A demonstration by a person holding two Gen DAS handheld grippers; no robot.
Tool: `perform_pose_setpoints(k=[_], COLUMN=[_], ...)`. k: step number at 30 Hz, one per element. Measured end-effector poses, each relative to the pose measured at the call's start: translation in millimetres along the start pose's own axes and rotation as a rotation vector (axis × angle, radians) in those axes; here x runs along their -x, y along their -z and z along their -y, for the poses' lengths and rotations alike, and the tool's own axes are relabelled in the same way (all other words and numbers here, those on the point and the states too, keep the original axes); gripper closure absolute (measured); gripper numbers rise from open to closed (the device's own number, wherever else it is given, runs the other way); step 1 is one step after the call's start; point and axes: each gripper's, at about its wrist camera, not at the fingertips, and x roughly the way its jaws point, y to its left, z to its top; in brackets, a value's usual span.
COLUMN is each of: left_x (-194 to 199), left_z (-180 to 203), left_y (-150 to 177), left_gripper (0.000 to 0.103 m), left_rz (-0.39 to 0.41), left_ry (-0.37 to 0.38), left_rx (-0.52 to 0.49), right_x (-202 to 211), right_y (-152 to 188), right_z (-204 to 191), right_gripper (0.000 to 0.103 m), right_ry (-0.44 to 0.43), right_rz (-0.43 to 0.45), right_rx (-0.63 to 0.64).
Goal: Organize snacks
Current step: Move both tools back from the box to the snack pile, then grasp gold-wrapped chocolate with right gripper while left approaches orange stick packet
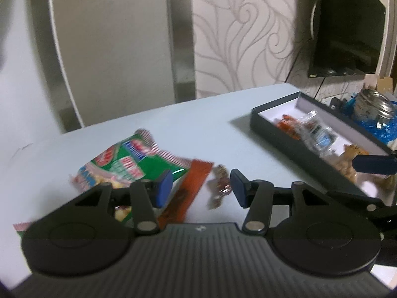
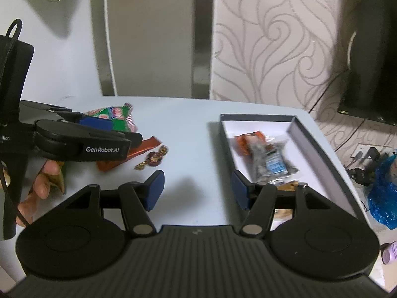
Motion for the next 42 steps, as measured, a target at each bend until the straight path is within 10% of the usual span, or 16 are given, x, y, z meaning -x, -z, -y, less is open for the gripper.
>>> perform_pose_setpoints(k=[42], left_x=[-54], left_z=[-40], left_y=[25], left_gripper=[0.05], left_rz=[-0.114], left_ry=[0.0], left_rx=[0.01], right_x=[-112], right_y=[-22], right_z=[-31], right_gripper=[0.039], right_ry=[-0.05], right_rz=[-0.104], right_rx=[-0.043])
